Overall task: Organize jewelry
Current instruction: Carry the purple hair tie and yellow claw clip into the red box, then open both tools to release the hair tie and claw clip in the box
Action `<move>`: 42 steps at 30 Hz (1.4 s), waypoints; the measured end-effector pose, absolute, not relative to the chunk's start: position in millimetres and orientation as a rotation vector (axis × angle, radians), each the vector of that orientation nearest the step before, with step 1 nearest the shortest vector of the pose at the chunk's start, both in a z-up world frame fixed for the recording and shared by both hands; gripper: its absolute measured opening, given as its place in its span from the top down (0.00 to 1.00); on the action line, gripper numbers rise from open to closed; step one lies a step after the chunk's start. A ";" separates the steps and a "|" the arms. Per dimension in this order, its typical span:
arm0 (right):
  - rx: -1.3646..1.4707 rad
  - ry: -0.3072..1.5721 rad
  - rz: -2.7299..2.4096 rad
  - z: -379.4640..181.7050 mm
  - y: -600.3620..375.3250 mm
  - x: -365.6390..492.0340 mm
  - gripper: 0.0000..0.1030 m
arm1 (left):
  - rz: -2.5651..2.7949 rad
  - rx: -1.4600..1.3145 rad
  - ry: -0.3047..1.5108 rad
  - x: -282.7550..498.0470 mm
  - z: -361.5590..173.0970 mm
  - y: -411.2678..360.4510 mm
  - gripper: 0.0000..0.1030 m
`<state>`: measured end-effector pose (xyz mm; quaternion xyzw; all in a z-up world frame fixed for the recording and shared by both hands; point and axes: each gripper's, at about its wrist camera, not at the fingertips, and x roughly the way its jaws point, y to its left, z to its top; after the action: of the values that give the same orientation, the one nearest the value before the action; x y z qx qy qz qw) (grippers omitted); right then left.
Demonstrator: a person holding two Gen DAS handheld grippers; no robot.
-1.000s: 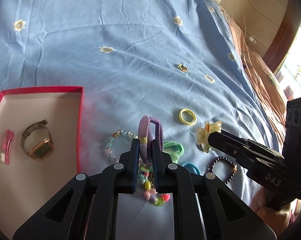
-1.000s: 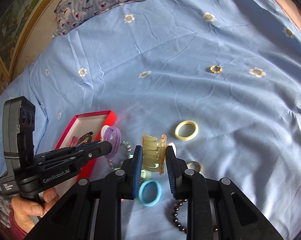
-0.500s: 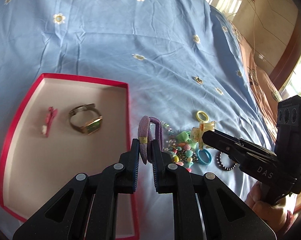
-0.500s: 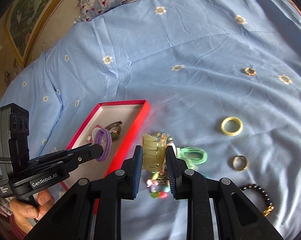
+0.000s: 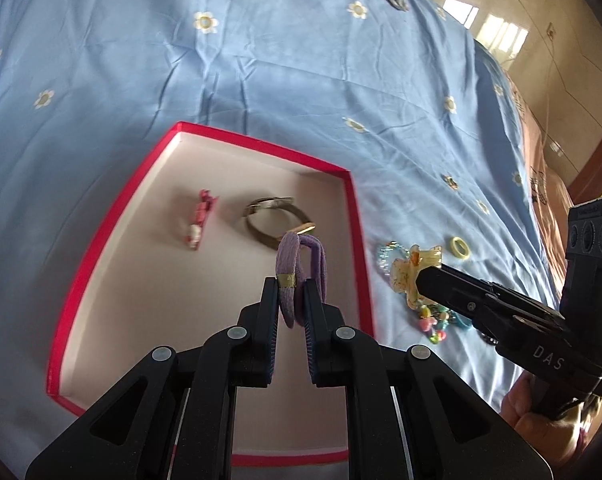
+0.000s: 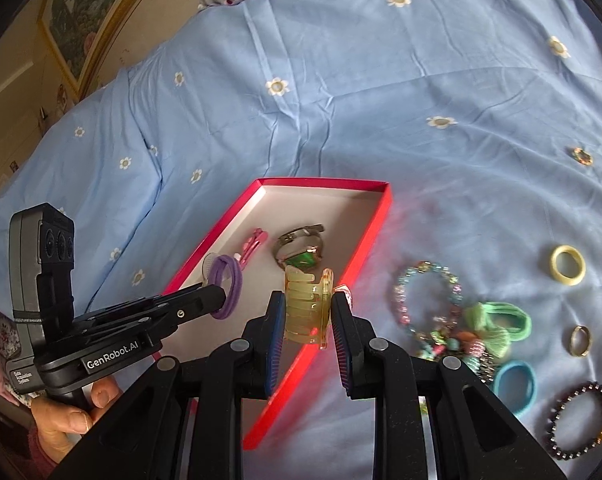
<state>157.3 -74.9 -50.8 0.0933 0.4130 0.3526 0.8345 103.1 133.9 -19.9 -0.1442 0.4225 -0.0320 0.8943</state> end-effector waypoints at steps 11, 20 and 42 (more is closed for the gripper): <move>0.146 0.937 0.804 -70.9 -23.0 170.3 0.77 | 0.027 -0.307 0.927 110.4 -40.0 172.7 0.90; 0.112 0.984 0.803 -87.8 -0.4 185.3 0.77 | 0.050 -0.296 0.963 121.1 -52.0 184.0 0.90; 0.122 1.009 0.799 -94.7 5.6 195.3 0.72 | 0.084 -0.289 0.994 131.4 -62.3 188.4 0.68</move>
<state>195.3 5.6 -94.7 0.0568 0.4699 0.3722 0.7984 131.4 188.4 -62.3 -0.1380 0.4751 0.0400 0.8681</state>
